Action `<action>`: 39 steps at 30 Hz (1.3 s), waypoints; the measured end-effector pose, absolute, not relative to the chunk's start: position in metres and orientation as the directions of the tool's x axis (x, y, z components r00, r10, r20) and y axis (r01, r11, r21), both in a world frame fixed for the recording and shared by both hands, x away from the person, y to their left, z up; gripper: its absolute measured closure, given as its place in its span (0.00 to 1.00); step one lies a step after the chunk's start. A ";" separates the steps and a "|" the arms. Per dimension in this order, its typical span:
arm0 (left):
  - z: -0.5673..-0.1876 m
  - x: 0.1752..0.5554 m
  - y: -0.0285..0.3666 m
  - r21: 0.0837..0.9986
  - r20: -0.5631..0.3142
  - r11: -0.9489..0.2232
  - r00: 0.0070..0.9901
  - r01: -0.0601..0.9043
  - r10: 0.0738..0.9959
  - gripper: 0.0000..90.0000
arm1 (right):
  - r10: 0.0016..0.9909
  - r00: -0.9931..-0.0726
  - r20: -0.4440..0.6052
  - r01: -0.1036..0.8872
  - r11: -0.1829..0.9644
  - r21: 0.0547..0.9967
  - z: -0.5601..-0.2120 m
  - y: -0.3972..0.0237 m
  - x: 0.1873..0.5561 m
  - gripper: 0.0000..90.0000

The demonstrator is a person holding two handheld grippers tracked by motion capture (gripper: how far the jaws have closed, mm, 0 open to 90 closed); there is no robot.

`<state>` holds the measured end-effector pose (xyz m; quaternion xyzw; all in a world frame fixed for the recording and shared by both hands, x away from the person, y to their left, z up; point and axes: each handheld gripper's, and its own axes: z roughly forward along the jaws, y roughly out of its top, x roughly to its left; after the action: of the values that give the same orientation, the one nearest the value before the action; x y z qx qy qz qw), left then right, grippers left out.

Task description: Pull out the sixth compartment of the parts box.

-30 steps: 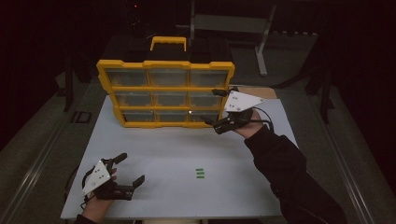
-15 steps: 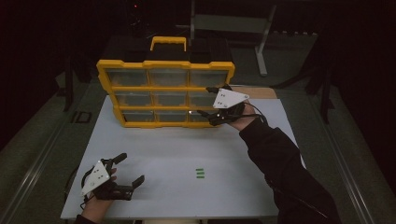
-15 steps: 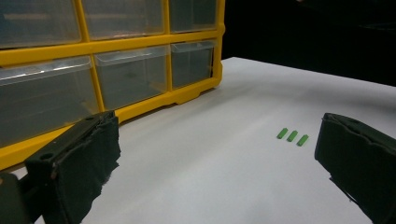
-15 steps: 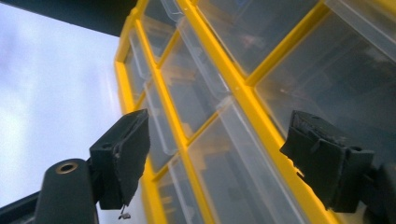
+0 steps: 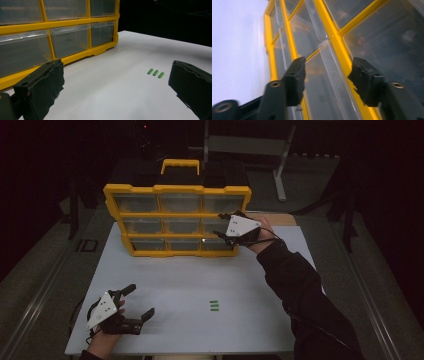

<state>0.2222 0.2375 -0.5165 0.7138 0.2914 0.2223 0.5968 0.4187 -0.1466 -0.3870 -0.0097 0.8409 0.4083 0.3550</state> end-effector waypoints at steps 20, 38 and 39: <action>-0.517 0.223 0.238 0.981 -0.043 -0.110 0.734 0.158 0.677 0.00 | 0.116 -0.671 -0.732 -0.365 0.808 0.462 -0.388 -0.134 0.424 0.67; -0.517 0.222 0.238 0.981 -0.042 -0.112 0.737 0.158 0.675 0.00 | 0.017 -0.597 -0.802 -0.387 0.870 0.306 -0.387 -0.124 0.422 0.82; -0.517 0.223 0.238 0.981 -0.042 -0.112 0.737 0.158 0.675 0.00 | 0.016 -0.605 -0.796 -0.381 0.872 0.307 -0.386 -0.124 0.423 0.83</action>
<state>0.2226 0.2382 -0.5169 0.7138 0.2917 0.2155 0.5992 0.4227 -0.1237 -0.3857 -0.1054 0.8660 0.2297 0.4316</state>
